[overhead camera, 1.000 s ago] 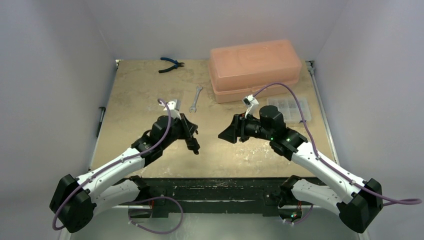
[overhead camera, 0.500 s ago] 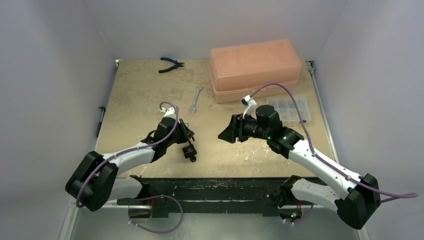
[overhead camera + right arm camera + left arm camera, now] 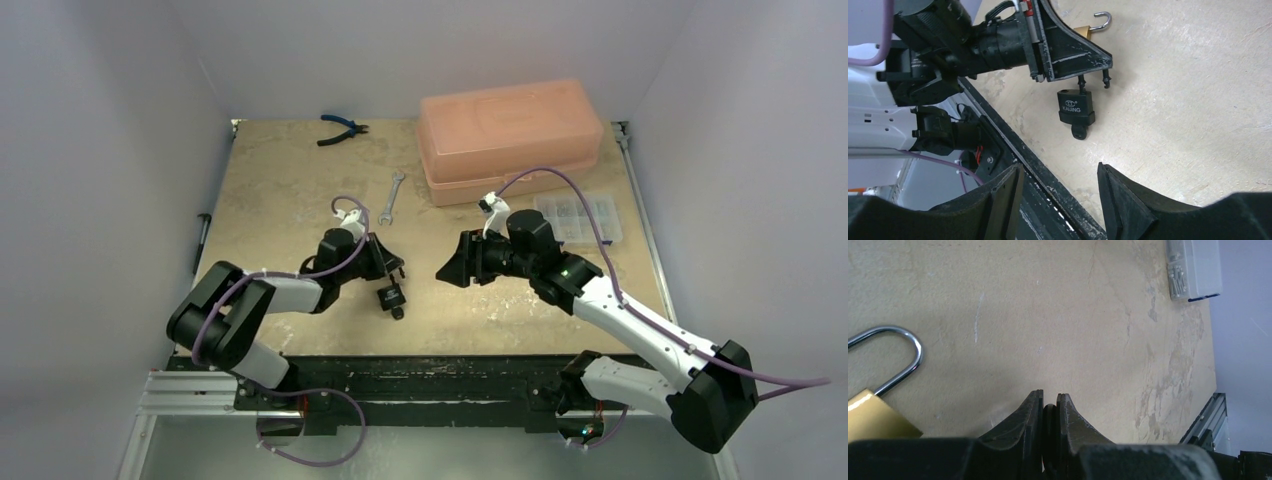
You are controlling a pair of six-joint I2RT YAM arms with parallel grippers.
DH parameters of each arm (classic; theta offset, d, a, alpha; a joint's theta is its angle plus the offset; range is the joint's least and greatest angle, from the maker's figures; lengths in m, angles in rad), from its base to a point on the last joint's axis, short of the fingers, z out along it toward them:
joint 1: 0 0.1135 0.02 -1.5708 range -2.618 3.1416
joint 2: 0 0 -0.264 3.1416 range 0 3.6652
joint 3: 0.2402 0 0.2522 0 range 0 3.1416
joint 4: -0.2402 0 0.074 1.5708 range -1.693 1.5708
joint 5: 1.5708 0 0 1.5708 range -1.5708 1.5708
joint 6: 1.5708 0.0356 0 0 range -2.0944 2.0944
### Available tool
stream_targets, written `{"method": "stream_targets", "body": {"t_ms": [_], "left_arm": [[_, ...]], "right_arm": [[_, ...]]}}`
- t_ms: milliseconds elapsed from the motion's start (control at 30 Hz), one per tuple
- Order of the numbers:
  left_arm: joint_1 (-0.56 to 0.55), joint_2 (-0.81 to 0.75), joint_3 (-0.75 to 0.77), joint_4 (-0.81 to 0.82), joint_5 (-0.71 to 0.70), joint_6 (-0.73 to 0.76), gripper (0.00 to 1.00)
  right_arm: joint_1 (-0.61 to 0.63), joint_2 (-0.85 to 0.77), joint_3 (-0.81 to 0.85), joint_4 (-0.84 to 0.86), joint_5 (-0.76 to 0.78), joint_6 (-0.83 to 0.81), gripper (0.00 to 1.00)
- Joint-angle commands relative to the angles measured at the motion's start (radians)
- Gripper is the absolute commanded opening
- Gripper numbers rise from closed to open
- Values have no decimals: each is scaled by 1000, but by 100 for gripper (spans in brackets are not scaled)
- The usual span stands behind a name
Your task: Unlock with the key
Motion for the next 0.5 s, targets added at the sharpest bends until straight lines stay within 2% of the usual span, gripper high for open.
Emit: {"method": "stream_targets", "body": {"t_ms": [0,333,467], "left_arm": [[25,88,54,133,62,119,0],[53,223,130,199,110,160,2],[65,239,160,194,117,170,16]], "right_arm": [[-4,-4,1,17,21,-22,62],[-5,-29,-20,11,28,-23,62],[-5,-34,-27,12,31,-22,63]]}}
